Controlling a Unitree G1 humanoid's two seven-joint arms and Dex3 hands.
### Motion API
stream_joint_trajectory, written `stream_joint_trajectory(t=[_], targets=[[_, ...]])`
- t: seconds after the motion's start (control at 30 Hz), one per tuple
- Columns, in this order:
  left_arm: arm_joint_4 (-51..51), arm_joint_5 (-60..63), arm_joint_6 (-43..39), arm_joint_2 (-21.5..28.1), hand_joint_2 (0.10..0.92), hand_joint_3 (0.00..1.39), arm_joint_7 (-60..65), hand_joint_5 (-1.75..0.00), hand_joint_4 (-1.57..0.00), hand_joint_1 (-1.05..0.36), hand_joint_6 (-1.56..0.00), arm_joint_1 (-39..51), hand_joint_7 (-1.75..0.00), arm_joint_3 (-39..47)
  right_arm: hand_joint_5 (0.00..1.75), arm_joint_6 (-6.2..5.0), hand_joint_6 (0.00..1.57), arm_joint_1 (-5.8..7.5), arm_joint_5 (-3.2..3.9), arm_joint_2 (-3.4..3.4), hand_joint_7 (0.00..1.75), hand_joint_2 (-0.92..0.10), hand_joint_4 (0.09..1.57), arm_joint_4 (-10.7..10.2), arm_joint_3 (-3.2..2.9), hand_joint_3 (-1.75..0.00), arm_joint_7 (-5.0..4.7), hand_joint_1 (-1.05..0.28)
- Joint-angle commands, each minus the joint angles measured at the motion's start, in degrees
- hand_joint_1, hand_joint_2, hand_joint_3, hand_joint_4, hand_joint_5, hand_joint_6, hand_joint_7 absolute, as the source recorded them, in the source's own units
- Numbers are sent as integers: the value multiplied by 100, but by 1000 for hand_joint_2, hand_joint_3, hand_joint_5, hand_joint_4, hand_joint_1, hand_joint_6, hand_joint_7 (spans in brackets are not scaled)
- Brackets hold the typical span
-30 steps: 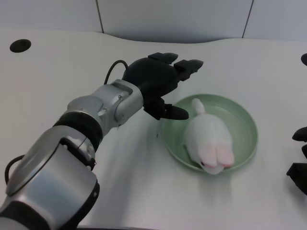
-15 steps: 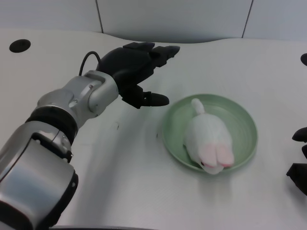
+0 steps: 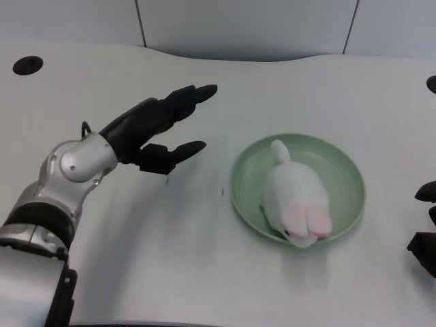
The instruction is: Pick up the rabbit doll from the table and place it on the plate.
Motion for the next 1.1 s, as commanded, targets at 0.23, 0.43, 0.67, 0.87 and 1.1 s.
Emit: stream_joint_trajectory(t=[0.23, 0.43, 0.67, 0.87, 1.1], targets=[[-236, -1630, 1011, 12, 921, 733, -2181, -38, -82, -1048, -23, 633, -9, 1399, 1746, -60, 988, -10, -5, -153, 1746, -921, 1293, 107, -19, -256, 60, -462], [-429, -2222, 1426, 73, 921, 768, -2873, -53, -116, -1048, -28, 955, -9, 1893, 1746, -87, 967, -33, -15, -161, 1746, -921, 1271, 147, -15, -231, 54, -474], [-483, -2706, 2316, 301, 921, 707, -3548, -110, -240, -1048, -87, 1519, -26, 2329, 1746, 29, 944, -68, 17, -185, 1746, -921, 1247, 178, -42, -216, 34, -459], [-608, -2863, 2617, 327, 921, 683, -3791, -100, -231, -1048, -97, 1804, -24, 2495, 1746, 24, 911, -48, 18, -213, 1746, -921, 1229, 179, -36, -231, 87, -452], [-751, -2928, 2694, 257, 921, 720, -3860, -98, -235, -1048, -91, 2059, -14, 2491, 1746, 103, 945, -53, 32, -214, 1746, -921, 1224, 190, -44, -250, 78, -426]])
